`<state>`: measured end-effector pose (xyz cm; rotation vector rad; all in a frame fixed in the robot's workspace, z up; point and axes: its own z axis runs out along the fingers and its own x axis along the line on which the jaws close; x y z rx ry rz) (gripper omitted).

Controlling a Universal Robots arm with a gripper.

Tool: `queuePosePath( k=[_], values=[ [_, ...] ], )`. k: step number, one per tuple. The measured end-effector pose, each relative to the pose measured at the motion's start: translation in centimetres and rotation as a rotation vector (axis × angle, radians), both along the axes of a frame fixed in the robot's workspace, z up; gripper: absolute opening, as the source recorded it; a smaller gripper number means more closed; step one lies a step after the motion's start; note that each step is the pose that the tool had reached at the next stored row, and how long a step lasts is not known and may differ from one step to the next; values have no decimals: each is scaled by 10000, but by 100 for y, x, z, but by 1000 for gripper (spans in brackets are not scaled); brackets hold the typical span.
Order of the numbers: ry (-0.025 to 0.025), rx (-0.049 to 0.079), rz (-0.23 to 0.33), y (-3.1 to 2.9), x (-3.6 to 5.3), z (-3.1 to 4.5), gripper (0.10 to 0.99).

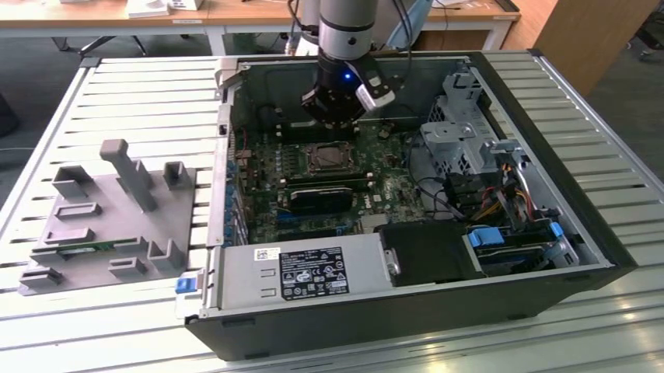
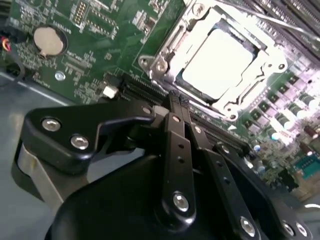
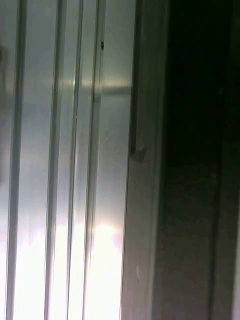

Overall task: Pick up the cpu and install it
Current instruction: 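Install the first cpu locking lever, then install the second cpu locking lever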

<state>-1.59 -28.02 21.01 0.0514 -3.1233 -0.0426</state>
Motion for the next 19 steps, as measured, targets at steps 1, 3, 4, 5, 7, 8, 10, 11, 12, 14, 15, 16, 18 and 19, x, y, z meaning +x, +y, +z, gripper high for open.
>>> queuePosePath(
  k=[1, 3, 4, 5, 7, 8, 10, 11, 12, 14, 15, 16, 18, 19],
  values=[
    [2, -2, -1, -10, 0, 1, 106],
    [2, -3, -1, -23, 0, 1, 106],
    [1, -2, -1, -26, 0, 0, 106],
    [1, -2, -2, -28, 0, 0, 106],
    [2, -3, -1, -33, 0, 1, 106],
    [1, -2, -2, -35, 0, 0, 106],
    [2, -3, -2, -40, 0, 1, 106],
    [2, -2, -1, -42, 0, 1, 106],
    [1, -2, -2, -44, 0, 0, 106],
    [2, -3, -2, -49, 0, 0, 106],
    [2, -2, -2, -51, 0, 0, 106],
    [2, -2, -2, -54, 0, 0, 106],
    [2, -3, -1, -59, 0, 0, 106],
    [1, -2, -2, -61, 0, 0, 106]
  ],
)
